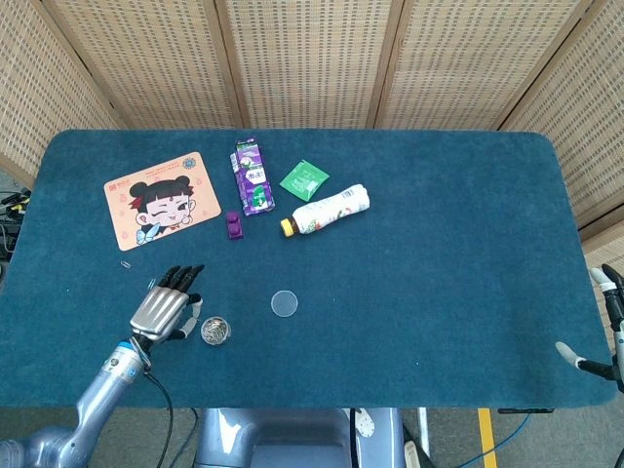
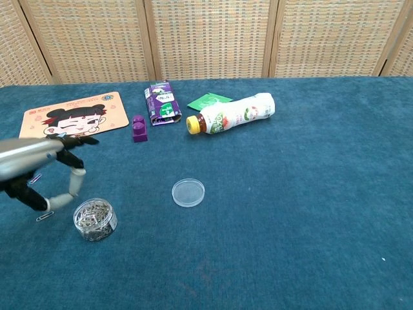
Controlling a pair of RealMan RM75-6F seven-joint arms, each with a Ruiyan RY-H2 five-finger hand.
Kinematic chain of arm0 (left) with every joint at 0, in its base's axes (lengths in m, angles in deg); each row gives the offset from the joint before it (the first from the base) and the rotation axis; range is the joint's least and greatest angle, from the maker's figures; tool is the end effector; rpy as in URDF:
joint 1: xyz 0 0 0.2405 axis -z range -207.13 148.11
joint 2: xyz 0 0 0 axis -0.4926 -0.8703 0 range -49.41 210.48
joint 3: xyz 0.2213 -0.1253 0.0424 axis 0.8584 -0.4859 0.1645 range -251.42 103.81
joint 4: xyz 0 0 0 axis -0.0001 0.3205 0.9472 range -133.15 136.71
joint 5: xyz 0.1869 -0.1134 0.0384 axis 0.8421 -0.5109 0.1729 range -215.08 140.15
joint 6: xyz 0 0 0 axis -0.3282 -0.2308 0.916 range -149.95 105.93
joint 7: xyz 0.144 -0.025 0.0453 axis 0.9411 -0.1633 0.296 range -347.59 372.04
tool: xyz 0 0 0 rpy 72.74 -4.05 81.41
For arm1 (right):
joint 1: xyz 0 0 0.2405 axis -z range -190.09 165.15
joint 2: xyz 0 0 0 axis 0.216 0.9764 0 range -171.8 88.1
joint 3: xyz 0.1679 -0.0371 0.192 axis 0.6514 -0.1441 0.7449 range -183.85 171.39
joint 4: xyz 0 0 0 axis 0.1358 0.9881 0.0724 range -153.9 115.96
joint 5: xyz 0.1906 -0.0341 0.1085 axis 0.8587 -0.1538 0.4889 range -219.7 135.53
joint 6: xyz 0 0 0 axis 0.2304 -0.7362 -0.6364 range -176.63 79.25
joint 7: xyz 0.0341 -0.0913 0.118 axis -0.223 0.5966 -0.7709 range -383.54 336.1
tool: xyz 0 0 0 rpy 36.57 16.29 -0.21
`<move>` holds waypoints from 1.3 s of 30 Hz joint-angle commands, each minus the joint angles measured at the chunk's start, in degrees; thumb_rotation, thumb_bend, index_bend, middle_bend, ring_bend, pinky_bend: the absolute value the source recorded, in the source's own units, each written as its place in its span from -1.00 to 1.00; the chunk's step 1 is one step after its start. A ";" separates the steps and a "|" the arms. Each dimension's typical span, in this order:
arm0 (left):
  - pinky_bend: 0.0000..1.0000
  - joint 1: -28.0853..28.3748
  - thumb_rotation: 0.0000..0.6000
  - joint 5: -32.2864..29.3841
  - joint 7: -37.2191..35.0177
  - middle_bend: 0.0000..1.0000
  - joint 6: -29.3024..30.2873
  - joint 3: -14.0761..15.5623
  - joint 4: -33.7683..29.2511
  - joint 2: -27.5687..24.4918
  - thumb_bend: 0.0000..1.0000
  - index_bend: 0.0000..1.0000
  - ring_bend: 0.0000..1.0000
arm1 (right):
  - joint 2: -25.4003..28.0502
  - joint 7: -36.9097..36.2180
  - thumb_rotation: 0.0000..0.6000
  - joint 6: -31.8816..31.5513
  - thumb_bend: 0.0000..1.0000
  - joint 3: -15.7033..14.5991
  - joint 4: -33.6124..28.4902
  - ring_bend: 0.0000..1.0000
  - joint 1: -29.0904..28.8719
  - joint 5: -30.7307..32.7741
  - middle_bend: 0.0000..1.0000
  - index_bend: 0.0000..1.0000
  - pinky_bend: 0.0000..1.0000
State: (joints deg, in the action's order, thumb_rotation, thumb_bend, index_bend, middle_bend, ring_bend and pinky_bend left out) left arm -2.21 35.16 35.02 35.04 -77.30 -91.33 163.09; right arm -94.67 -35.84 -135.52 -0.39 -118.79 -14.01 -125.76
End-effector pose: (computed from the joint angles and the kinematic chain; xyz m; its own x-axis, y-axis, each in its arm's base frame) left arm -0.2160 0.2702 -0.0196 0.5009 0.3552 0.7892 0.8558 -0.3395 -0.3904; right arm -0.3114 -0.1828 0.2126 0.2551 0.0706 0.9643 -0.9663 0.0548 0.2516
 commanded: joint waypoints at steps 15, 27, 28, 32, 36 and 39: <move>-1.00 0.28 1.00 1.32 1.75 -1.00 1.92 2.52 -0.59 1.46 -0.36 -0.41 -1.00 | 0.07 0.12 1.00 -0.08 -1.00 0.11 -0.22 -1.00 -0.01 0.02 -1.00 -1.00 -1.00; -1.00 -1.17 1.00 5.16 -7.66 -1.00 6.46 1.19 -3.86 -5.05 -0.69 -0.86 -1.00 | -0.06 0.52 1.00 -0.15 -1.00 0.10 -0.38 -1.00 -0.05 -0.13 -1.00 -1.00 -1.00; -1.00 -1.36 1.00 5.38 -8.15 -1.00 6.93 1.06 -3.60 -5.95 -0.69 -0.81 -1.00 | -0.06 0.53 1.00 -0.13 -1.00 0.08 -0.41 -1.00 -0.06 -0.18 -1.00 -1.00 -1.00; -1.00 -1.47 1.00 4.63 -8.07 -1.00 6.29 1.25 -0.02 -9.07 -0.69 -0.66 -1.00 | -0.06 0.74 1.00 -0.23 -1.00 -0.01 -0.59 -1.00 -0.03 -0.43 -1.00 -1.00 -1.00; -1.00 -0.64 1.00 4.81 -10.51 -1.00 3.95 1.57 8.87 -8.73 -0.64 -0.44 -1.00 | -0.17 1.30 1.00 -0.17 -1.00 -0.08 -0.79 -1.00 -0.09 -0.50 -1.00 -1.00 -1.00; -1.00 -0.01 1.00 8.58 -14.71 -1.00 4.94 1.93 17.57 -6.03 -0.57 -0.29 -1.00 | -0.32 1.89 1.00 0.05 -1.00 -0.10 -0.88 -1.00 -0.23 -0.45 -1.00 -1.00 -1.00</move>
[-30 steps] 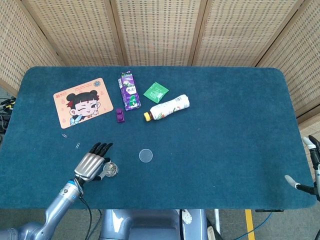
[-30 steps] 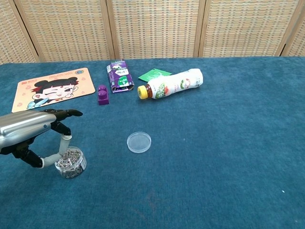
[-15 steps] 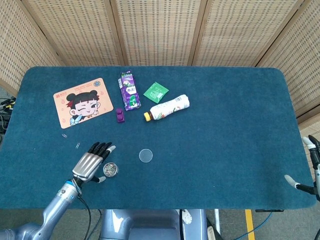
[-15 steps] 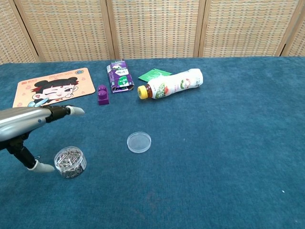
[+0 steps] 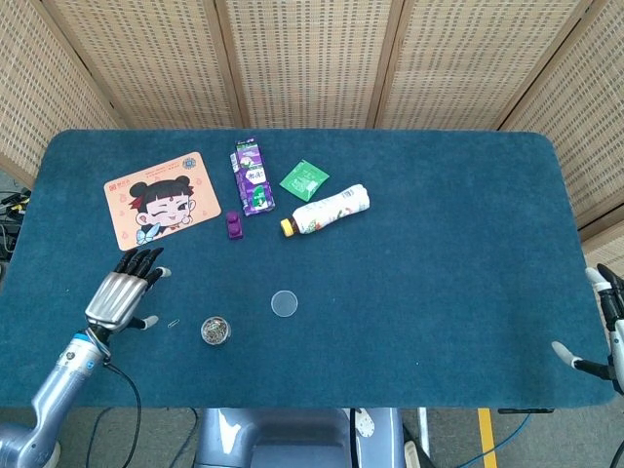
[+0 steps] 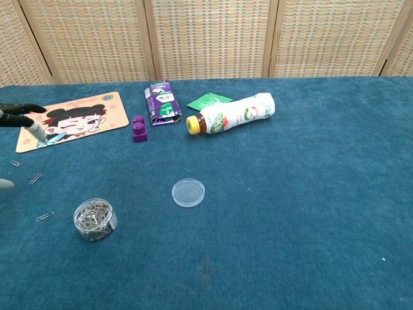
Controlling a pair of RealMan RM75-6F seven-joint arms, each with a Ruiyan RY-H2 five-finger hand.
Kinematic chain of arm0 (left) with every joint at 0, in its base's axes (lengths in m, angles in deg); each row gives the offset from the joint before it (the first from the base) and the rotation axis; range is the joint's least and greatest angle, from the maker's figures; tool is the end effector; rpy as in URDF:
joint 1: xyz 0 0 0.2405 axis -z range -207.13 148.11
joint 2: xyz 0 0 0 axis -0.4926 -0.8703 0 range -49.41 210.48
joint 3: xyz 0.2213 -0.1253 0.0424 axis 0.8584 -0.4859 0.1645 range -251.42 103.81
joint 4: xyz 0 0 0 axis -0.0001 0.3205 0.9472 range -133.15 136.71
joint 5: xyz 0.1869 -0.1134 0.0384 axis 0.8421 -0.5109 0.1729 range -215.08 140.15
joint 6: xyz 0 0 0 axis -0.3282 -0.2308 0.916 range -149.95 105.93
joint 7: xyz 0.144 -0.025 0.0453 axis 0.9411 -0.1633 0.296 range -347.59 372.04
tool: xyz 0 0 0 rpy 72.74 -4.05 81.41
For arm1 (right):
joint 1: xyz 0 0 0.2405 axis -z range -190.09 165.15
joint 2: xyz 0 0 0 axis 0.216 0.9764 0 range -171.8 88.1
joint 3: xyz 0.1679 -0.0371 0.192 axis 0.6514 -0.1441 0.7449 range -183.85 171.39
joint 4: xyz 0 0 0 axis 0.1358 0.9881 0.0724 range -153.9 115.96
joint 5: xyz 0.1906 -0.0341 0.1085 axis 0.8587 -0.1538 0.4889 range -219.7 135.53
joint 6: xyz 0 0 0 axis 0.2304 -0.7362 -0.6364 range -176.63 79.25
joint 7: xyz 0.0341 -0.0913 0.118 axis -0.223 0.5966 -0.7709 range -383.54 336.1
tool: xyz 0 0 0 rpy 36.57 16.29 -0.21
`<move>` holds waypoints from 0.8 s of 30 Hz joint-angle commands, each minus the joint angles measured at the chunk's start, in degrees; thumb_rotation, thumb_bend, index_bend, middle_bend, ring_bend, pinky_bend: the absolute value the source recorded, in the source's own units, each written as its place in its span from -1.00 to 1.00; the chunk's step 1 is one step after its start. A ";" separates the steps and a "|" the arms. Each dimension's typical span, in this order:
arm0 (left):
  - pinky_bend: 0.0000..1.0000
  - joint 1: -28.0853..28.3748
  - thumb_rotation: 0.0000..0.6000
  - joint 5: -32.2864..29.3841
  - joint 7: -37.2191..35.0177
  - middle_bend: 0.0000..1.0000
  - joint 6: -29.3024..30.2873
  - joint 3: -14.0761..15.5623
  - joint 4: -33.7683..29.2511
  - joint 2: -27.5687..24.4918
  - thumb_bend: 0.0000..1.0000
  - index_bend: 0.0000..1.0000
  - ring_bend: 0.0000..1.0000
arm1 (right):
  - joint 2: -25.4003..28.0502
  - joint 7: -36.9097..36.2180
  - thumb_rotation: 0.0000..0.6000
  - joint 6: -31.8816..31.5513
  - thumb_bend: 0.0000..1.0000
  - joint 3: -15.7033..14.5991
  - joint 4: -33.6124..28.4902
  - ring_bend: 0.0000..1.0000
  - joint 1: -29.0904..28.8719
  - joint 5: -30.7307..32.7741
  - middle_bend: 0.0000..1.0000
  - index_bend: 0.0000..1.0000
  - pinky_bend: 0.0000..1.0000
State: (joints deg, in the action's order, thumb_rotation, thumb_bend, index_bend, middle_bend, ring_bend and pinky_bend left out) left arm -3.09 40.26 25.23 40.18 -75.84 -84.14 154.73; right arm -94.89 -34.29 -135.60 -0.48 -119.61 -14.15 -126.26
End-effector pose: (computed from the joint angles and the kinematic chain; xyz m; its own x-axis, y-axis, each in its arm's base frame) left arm -0.2712 0.2938 0.0493 0.5757 0.2294 0.7848 0.8117 -0.2759 -0.5148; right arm -0.3069 -0.1832 0.2091 0.2641 0.0671 0.9622 -0.9642 0.0447 0.2615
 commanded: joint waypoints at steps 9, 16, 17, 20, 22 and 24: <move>-1.00 2.47 1.00 5.31 -10.42 -1.00 -3.85 1.86 22.97 8.63 -0.52 -0.20 -1.00 | -0.86 2.65 1.00 1.18 -1.00 0.11 -0.30 -1.00 -0.66 1.04 -1.00 -1.00 -1.00; -1.00 2.14 1.00 8.15 -12.20 -1.00 -1.71 3.12 22.20 9.72 -0.51 -0.14 -1.00 | -1.02 2.95 1.00 1.44 -1.00 0.23 -0.25 -1.00 -0.81 1.44 -1.00 -1.00 -1.00; -1.00 2.11 1.00 8.67 -12.12 -1.00 -1.34 3.37 21.47 9.69 -0.51 -0.13 -1.00 | -1.00 2.87 1.00 1.41 -1.00 0.23 -0.23 -1.00 -0.80 1.43 -1.00 -1.00 -1.00; -1.00 2.19 1.00 9.41 -11.34 -1.00 -1.05 3.74 19.67 9.64 -0.49 -0.10 -1.00 | -0.94 2.73 1.00 1.33 -1.00 0.23 -0.27 -1.00 -0.76 1.37 -1.00 -1.00 -1.00; -1.00 2.38 1.00 9.71 -10.59 -1.00 -1.33 3.98 18.23 9.89 -0.46 -0.08 -1.00 | -0.89 2.63 1.00 1.25 -1.00 0.22 -0.28 -1.00 -0.72 1.33 -1.00 -1.00 -1.00; -1.00 2.59 1.00 9.71 -9.56 -1.00 -1.78 4.06 17.15 10.31 -0.44 -0.08 -1.00 | -0.85 2.49 1.00 1.22 -1.00 0.24 -0.26 -1.00 -0.71 1.32 -1.00 -1.00 -1.00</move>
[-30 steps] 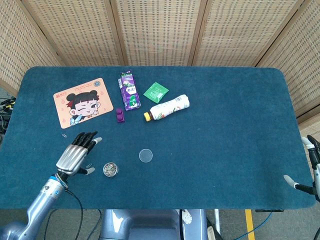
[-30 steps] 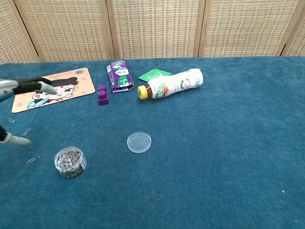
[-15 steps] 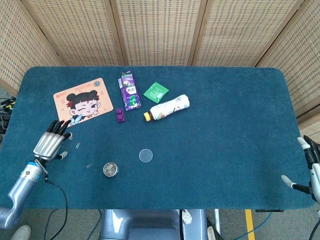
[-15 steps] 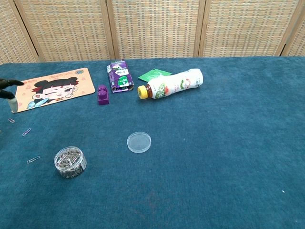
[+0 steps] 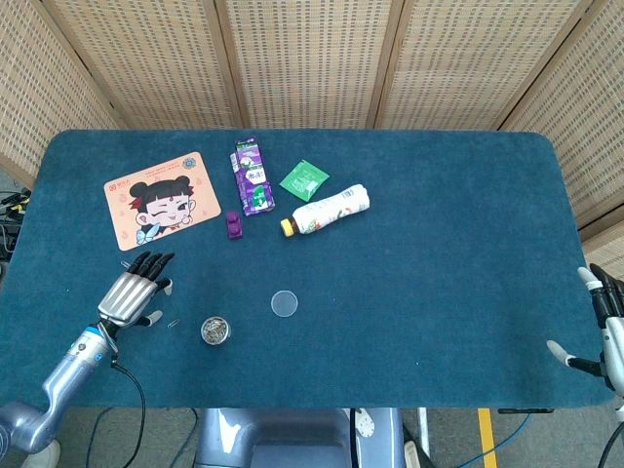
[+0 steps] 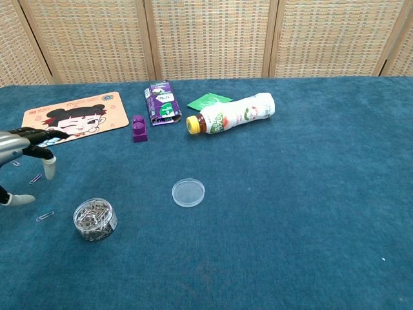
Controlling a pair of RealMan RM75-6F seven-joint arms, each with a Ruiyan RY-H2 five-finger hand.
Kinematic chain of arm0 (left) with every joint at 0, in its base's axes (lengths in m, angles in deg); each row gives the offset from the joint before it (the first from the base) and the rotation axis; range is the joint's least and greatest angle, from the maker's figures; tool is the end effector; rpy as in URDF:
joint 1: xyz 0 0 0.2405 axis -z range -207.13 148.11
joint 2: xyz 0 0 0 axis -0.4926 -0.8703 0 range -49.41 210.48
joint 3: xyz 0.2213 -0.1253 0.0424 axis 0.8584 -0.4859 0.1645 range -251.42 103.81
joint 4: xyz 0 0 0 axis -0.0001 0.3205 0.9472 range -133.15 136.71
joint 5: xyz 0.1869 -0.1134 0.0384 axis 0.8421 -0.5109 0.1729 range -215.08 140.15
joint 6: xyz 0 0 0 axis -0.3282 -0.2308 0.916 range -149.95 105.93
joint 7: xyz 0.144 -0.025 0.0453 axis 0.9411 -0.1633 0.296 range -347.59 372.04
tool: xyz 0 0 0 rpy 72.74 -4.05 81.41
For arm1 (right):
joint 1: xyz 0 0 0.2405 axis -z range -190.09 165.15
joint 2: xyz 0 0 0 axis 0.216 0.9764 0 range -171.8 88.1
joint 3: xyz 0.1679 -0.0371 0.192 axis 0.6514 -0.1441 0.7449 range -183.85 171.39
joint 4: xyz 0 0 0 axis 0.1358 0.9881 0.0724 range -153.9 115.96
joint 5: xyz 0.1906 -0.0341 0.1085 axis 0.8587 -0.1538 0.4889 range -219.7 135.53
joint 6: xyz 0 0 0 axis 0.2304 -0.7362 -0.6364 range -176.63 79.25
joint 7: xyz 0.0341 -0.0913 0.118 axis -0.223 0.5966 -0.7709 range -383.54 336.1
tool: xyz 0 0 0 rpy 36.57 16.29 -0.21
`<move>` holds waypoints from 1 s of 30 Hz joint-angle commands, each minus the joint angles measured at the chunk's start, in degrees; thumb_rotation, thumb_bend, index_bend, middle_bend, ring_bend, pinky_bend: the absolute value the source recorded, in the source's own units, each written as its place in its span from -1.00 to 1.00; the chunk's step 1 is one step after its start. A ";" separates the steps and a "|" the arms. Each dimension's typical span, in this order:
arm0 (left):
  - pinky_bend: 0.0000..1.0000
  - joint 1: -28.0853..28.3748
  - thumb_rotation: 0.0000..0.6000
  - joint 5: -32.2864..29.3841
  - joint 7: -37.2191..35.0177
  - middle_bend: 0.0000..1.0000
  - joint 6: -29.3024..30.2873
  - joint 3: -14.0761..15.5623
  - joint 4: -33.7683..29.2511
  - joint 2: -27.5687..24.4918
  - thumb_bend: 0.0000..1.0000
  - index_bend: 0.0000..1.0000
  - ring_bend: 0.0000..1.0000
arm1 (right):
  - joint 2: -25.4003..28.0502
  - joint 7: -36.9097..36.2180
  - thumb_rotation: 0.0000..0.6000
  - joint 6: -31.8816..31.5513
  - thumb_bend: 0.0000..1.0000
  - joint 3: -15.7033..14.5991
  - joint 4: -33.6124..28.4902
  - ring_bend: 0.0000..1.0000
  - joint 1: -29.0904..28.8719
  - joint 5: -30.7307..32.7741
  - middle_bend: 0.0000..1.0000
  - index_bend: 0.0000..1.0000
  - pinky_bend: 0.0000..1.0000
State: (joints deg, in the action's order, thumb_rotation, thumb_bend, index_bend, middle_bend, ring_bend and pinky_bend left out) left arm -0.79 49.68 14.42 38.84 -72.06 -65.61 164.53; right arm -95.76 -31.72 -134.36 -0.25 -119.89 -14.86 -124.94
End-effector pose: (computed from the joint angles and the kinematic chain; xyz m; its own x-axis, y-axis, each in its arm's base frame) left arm -0.2947 0.3042 0.0064 0.6220 0.2434 0.7443 0.7639 -0.3974 -0.5084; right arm -0.3072 -0.1877 0.2028 0.2849 0.0535 0.9571 -0.9576 0.0594 0.2818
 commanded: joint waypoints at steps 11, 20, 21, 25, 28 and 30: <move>-1.00 0.30 1.00 -1.54 3.90 -1.00 -2.33 0.29 -2.98 1.13 -0.24 -0.02 -1.00 | 0.13 -0.41 1.00 0.12 -1.00 0.09 0.12 -1.00 -0.06 0.14 -1.00 -1.00 -1.00; -1.00 -0.38 1.00 -1.58 2.88 -1.00 -1.48 0.49 -2.79 0.32 -0.19 -0.01 -1.00 | 0.07 -0.04 1.00 0.09 -1.00 0.04 -0.08 -1.00 -0.10 -0.02 -1.00 -1.00 -1.00; -1.00 -0.45 1.00 -1.53 2.94 -1.00 -1.53 0.64 -2.73 0.29 -0.18 -0.01 -1.00 | 0.06 -0.02 1.00 0.08 -1.00 0.03 -0.12 -1.00 -0.10 -0.04 -1.00 -1.00 -1.00; -1.00 -0.67 1.00 -1.58 3.38 -1.00 -1.87 1.06 -2.42 0.53 -0.08 -0.01 -1.00 | 0.08 0.05 1.00 -0.01 -1.00 -0.02 -0.19 -1.00 -0.06 -0.14 -1.00 -1.00 -1.00; -1.00 -0.70 1.00 -2.03 3.83 -1.00 -2.55 1.15 -2.47 1.04 0.06 -0.01 -1.00 | 0.12 0.04 1.00 -0.07 -1.00 0.01 -0.23 -1.00 -0.03 -0.12 -1.00 -1.00 -1.00; -1.00 -0.69 1.00 -2.05 4.11 -1.00 -2.59 1.13 -2.52 1.12 0.13 -0.01 -1.00 | 0.14 -0.01 1.00 -0.05 -1.00 0.02 -0.23 -1.00 -0.05 -0.11 -1.00 -1.00 -1.00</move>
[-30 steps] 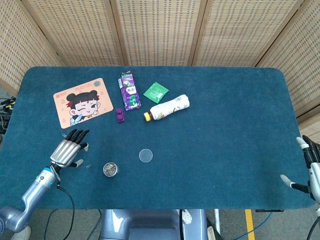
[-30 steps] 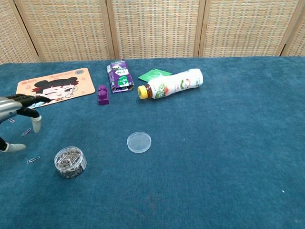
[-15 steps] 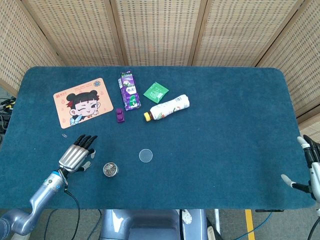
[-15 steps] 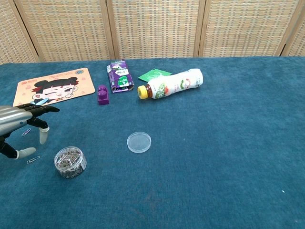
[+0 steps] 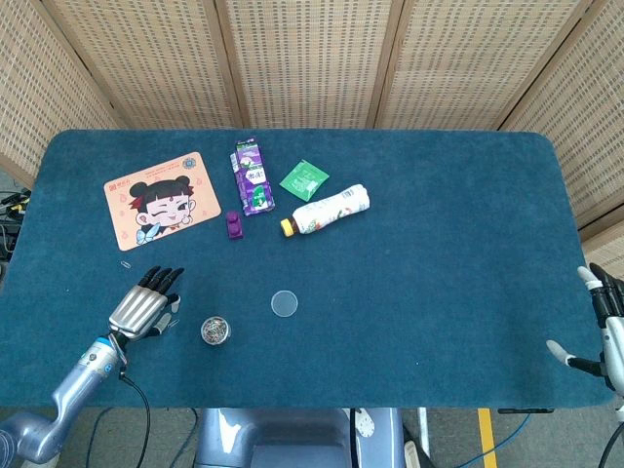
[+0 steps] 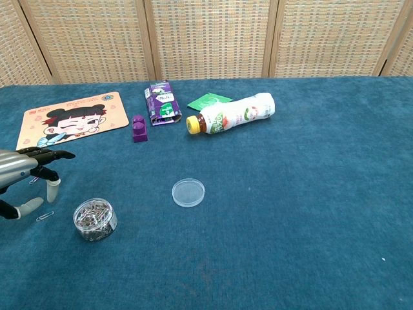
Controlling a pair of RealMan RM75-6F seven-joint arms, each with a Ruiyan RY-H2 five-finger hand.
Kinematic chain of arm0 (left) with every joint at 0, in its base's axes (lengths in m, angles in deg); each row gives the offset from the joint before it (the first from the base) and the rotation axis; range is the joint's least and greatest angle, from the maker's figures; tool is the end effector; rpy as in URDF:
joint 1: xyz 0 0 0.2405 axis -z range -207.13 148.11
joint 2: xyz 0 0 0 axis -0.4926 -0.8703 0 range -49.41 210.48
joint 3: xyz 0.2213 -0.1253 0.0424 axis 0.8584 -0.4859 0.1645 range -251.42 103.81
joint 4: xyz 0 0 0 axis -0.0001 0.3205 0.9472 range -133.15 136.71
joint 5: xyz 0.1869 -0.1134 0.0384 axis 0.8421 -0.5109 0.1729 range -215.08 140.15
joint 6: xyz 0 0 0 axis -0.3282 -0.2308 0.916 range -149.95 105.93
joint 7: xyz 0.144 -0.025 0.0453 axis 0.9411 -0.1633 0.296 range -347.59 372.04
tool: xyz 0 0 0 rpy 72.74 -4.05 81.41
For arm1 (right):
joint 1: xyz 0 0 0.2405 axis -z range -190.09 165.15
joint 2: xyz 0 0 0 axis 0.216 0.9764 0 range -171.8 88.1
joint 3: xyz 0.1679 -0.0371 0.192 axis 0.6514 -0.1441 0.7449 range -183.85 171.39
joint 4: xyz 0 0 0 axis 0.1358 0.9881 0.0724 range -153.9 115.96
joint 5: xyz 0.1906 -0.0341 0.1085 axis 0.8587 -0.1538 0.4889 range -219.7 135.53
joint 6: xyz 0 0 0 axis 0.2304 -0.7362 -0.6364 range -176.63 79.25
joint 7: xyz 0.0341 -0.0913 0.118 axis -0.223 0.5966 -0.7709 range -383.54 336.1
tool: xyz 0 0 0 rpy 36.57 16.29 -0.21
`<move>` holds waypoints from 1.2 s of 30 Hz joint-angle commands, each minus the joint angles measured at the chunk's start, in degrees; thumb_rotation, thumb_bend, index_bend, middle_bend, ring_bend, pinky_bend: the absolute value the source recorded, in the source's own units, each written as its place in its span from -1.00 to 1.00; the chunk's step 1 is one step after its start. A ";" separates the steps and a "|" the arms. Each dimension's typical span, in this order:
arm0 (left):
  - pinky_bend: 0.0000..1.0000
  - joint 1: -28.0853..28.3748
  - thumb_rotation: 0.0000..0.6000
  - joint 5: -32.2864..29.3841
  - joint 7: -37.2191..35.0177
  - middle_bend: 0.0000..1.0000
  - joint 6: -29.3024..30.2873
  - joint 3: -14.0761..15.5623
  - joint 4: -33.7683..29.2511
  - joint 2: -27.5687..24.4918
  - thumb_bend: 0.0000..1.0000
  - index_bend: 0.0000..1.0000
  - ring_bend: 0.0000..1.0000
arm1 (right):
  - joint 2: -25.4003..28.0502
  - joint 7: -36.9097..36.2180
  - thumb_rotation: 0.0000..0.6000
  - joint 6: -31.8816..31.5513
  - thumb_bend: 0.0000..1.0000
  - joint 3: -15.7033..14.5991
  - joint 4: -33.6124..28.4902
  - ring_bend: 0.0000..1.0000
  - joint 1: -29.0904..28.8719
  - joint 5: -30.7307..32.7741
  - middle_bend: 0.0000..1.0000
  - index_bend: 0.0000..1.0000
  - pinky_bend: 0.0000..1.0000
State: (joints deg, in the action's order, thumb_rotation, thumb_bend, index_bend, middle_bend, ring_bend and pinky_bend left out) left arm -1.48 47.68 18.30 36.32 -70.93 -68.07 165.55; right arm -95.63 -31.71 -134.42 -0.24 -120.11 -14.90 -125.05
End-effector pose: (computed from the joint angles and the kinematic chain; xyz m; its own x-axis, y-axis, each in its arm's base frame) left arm -0.2950 0.2879 -0.0122 0.6306 0.3070 0.7128 0.7652 -0.3990 -0.5052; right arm -0.3060 -0.1879 0.2031 0.2837 0.0544 0.9574 -0.9581 0.0563 0.2807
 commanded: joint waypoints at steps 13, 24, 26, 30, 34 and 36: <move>-1.00 -0.11 1.00 -0.57 1.88 -1.00 -0.71 0.11 -0.57 0.48 0.20 -0.01 -1.00 | 0.15 -0.38 1.00 0.05 -1.00 0.07 -0.01 -1.00 -0.03 0.08 -1.00 -1.00 -1.00; -1.00 -0.28 1.00 0.38 2.28 -1.00 -0.65 0.96 -1.73 0.31 0.20 -0.01 -1.00 | 0.20 -0.48 1.00 0.08 -1.00 0.15 -0.07 -1.00 -0.07 0.21 -1.00 -1.00 -1.00; -1.00 -0.31 1.00 0.78 2.48 -1.00 -0.57 1.25 -2.00 0.22 0.20 -0.01 -1.00 | 0.19 -0.49 1.00 0.12 -1.00 0.17 -0.06 -1.00 -0.09 0.27 -1.00 -1.00 -1.00; -1.00 -0.51 1.00 1.59 2.62 -1.00 -0.39 2.03 -2.67 -0.21 0.20 -0.01 -1.00 | 0.23 -0.60 1.00 0.18 -1.00 0.24 -0.06 -1.00 -0.12 0.40 -1.00 -1.00 -1.00; -1.00 -0.99 1.00 2.60 3.08 -1.00 0.31 2.98 -3.60 -1.27 0.20 -0.01 -1.00 | 0.31 -0.79 1.00 0.12 -1.00 0.22 -0.10 -1.00 -0.09 0.31 -1.00 -1.00 -1.00; -1.00 -1.12 1.00 3.02 2.89 -1.00 0.83 3.10 -4.05 -1.79 0.20 -0.01 -1.00 | 0.33 -0.77 1.00 0.04 -1.00 0.24 -0.13 -1.00 -0.06 0.28 -1.00 -1.00 -1.00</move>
State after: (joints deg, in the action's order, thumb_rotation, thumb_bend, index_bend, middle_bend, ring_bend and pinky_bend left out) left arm -2.49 50.48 21.24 36.93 -67.95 -71.94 163.97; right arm -95.31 -32.49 -134.38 -0.01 -120.24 -14.96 -124.77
